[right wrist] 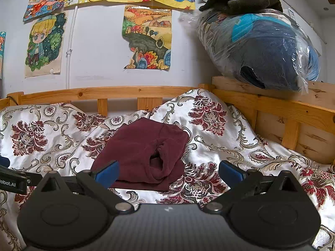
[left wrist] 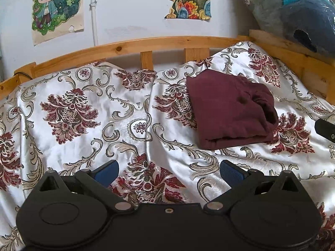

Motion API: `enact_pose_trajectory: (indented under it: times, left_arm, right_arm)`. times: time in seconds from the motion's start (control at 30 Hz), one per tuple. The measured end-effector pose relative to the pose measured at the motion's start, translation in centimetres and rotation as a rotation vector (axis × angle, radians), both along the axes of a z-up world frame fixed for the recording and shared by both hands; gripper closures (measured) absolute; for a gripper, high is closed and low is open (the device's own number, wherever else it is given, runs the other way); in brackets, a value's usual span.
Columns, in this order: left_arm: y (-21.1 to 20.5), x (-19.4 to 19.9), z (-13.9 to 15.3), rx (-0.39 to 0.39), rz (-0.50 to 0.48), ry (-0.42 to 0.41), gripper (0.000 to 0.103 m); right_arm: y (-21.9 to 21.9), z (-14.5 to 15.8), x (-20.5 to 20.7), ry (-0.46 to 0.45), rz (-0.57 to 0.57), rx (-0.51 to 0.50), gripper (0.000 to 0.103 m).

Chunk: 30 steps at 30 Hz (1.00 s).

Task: Fold small clothes

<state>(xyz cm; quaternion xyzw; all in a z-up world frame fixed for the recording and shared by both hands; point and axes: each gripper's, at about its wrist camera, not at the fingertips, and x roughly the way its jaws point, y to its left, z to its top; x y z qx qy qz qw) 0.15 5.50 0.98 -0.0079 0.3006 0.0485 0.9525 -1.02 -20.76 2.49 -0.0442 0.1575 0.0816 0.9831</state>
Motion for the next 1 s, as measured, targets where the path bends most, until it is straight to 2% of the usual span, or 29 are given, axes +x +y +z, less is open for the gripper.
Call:
enact_pose_trajectory:
  times: [1.0]
  left_arm:
    - [-0.06, 0.00, -0.11, -0.004, -0.019, 0.006, 0.001]
  right_arm:
    - [-0.01, -0.06, 0.06, 0.000, 0.000, 0.000, 0.000]
